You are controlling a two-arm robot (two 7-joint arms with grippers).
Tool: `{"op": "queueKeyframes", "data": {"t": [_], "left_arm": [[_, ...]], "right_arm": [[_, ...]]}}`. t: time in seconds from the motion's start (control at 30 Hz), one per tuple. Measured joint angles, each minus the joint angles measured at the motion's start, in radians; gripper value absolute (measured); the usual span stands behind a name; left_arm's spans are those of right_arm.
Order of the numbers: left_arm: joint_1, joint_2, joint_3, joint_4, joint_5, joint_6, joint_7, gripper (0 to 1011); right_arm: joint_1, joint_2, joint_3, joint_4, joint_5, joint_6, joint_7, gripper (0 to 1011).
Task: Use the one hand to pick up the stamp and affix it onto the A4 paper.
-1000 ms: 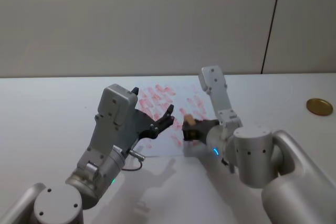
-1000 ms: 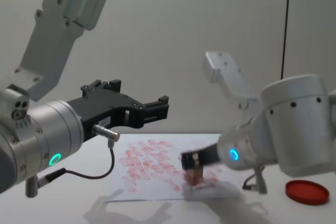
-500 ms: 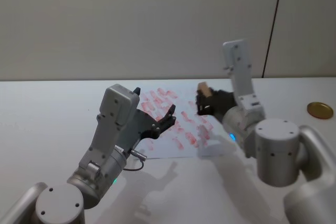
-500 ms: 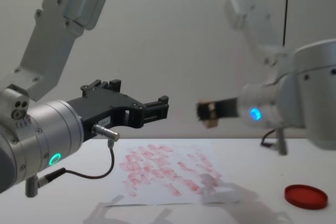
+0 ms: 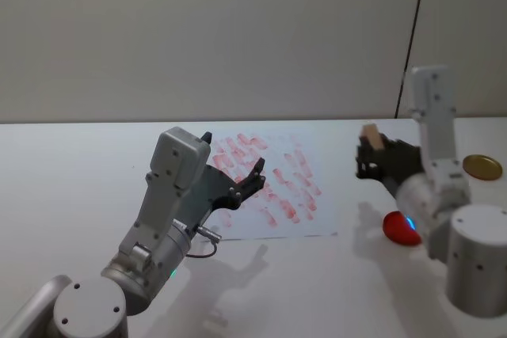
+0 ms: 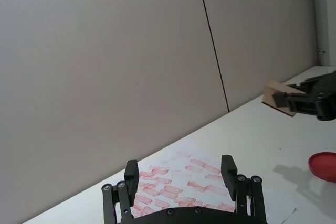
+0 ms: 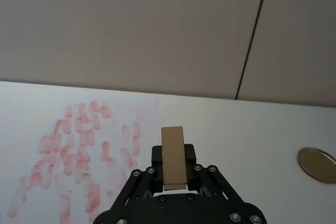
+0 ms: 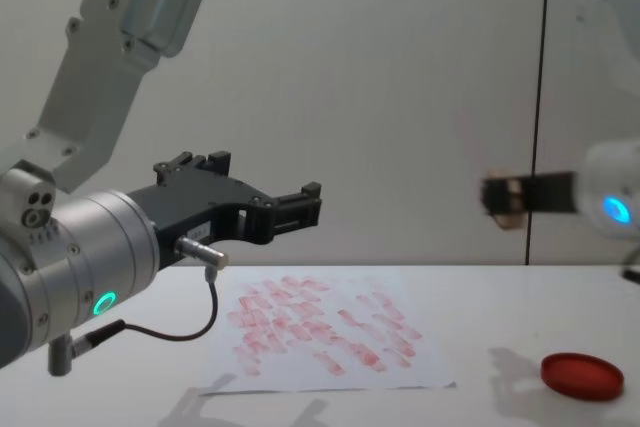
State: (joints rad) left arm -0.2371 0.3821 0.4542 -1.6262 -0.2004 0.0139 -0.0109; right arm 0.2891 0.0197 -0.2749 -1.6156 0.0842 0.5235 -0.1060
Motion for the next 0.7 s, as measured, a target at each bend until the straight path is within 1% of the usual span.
{"op": "queueKeyframes", "data": {"t": [0.03, 0.13, 0.23, 0.43, 0.6, 0.7], "left_arm": [[0.000, 0.000, 0.000, 0.000, 0.000, 0.000, 0.000, 993], [0.000, 0.000, 0.000, 0.000, 0.000, 0.000, 0.000, 993], [0.000, 0.000, 0.000, 0.000, 0.000, 0.000, 0.000, 993], [0.000, 0.000, 0.000, 0.000, 0.000, 0.000, 0.000, 993], [0.000, 0.000, 0.000, 0.000, 0.000, 0.000, 0.000, 993], [0.000, 0.000, 0.000, 0.000, 0.000, 0.000, 0.000, 993]], "right_arm": [[-0.016, 0.008, 0.006, -0.015, 0.011, 0.008, -0.012, 218], [-0.040, 0.021, 0.016, -0.034, 0.025, 0.017, -0.025, 217], [-0.076, 0.038, 0.031, -0.055, 0.052, 0.029, -0.047, 218], [-0.116, 0.058, 0.053, -0.063, 0.086, 0.041, -0.064, 218], [-0.125, 0.066, 0.066, -0.044, 0.108, 0.045, -0.064, 218], [-0.125, 0.067, 0.070, -0.033, 0.114, 0.046, -0.060, 218]]}}
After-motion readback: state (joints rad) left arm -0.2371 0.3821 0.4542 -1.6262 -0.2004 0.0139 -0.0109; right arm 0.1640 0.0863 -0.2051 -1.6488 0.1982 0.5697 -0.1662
